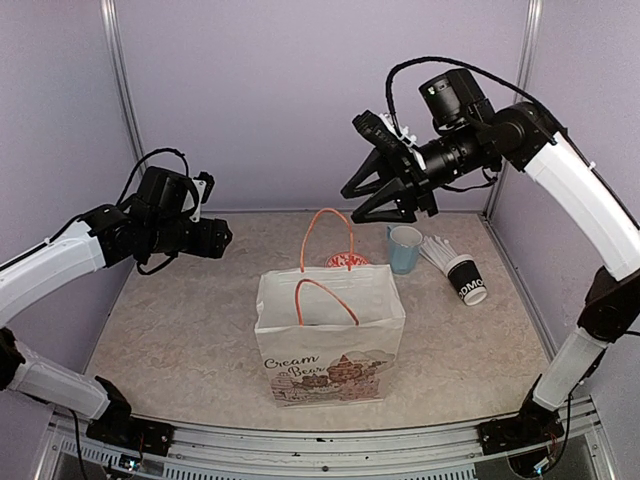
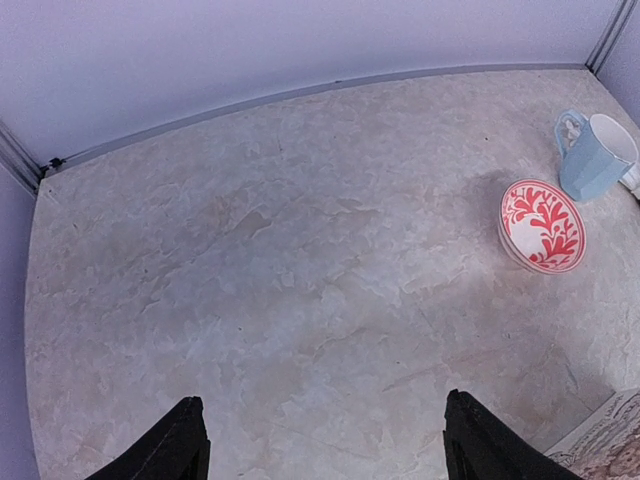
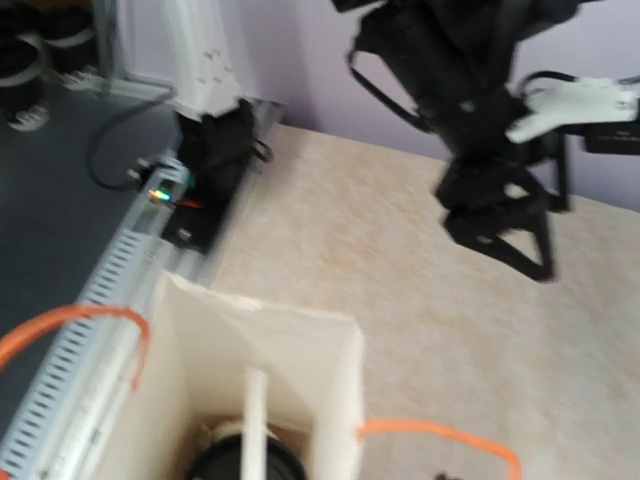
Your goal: Pack the takeout coffee
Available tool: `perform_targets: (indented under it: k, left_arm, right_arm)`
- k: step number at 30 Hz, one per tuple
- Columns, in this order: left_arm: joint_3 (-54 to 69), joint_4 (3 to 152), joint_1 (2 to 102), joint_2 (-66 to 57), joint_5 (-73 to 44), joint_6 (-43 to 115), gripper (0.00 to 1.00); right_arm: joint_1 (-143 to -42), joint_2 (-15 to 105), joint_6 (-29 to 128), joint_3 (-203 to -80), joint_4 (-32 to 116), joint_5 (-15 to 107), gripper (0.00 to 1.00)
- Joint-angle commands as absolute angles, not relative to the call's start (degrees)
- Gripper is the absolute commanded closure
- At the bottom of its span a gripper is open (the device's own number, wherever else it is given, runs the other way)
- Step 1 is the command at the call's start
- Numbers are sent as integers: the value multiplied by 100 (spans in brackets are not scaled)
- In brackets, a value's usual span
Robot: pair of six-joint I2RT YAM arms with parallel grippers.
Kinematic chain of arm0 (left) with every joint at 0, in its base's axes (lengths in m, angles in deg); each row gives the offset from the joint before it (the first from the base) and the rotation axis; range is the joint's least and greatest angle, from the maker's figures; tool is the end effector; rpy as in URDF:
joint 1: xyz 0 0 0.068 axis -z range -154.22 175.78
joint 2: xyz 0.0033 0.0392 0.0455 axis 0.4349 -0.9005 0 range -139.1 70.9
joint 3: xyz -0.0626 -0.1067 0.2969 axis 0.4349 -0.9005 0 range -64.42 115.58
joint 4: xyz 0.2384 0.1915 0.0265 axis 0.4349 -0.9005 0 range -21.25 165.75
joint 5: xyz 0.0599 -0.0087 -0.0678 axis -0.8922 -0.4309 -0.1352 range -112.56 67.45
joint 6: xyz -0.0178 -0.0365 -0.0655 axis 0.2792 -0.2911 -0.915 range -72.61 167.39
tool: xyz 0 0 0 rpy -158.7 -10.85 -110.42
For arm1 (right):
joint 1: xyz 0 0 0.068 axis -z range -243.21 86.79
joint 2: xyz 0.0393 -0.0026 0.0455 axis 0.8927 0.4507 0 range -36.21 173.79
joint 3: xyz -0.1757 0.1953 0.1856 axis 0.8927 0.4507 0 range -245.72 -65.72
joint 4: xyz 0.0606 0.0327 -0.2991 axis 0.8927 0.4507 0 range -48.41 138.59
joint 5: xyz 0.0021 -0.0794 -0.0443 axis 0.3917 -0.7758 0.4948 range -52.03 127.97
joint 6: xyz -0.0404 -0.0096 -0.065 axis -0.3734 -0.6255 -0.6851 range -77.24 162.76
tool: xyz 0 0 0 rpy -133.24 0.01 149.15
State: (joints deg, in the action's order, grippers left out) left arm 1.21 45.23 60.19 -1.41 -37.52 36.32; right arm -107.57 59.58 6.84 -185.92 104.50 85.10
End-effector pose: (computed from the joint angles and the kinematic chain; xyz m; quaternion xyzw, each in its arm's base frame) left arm 0.2835 -0.1737 0.3553 0.1229 0.8815 -0.0629 0.4517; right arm 0.2428 0.3047 0.5279 -0.6650 0.5192 0.3884 0.3706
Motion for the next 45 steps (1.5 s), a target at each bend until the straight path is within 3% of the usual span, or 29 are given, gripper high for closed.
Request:
perform_targets:
  k: [1, 10, 20, 45]
  left_arm:
    - [89, 4585, 5988, -64, -3786, 3727, 21]
    - [84, 4585, 5988, 39, -3771, 3821, 21]
    - [-202, 4740, 5988, 171, -3612, 3735, 21]
    - [-573, 4661, 5981, 451, -3568, 3687, 21]
  right_arm:
    - [-10300, 5537, 342, -18298, 10619, 7696, 52]
    - [-8359, 5964, -715, -17782, 11278, 6798, 50]
    - [-7322, 7621, -542, -18167, 11754, 5775, 60]
    - [-6937, 9193, -1209, -18416, 12049, 4648, 60]
